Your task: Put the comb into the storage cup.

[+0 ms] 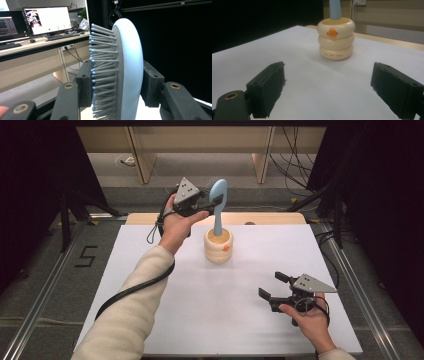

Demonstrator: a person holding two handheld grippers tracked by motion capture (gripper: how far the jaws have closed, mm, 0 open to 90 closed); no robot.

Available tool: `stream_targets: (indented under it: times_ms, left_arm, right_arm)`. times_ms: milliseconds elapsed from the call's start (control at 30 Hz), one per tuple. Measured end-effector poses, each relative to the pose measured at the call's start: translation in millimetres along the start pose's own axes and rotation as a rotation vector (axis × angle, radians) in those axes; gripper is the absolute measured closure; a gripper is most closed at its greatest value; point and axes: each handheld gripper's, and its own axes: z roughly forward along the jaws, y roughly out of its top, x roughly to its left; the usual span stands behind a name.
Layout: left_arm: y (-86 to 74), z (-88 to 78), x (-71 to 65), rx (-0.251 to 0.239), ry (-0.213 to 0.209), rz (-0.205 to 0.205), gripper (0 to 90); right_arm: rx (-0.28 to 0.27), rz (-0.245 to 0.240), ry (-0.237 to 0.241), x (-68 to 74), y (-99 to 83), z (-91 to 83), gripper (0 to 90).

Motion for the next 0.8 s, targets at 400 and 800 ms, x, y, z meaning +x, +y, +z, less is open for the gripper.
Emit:
stream_targets:
  times_ms: [400, 800]
  left_arm:
    - [-1.8, 3.8, 0.5, 0.003, 0.002, -0.005, 51.7]
    - [-8.2, 8.4, 1.5, 0.008, 0.001, -0.013, 51.7]
  right_arm:
    - [0.000, 0.000, 0.000, -0.1, 0.0, 0.0, 13.1]
    - [0.006, 0.001, 0.003, -0.1, -0.3, 0.1, 13.0]
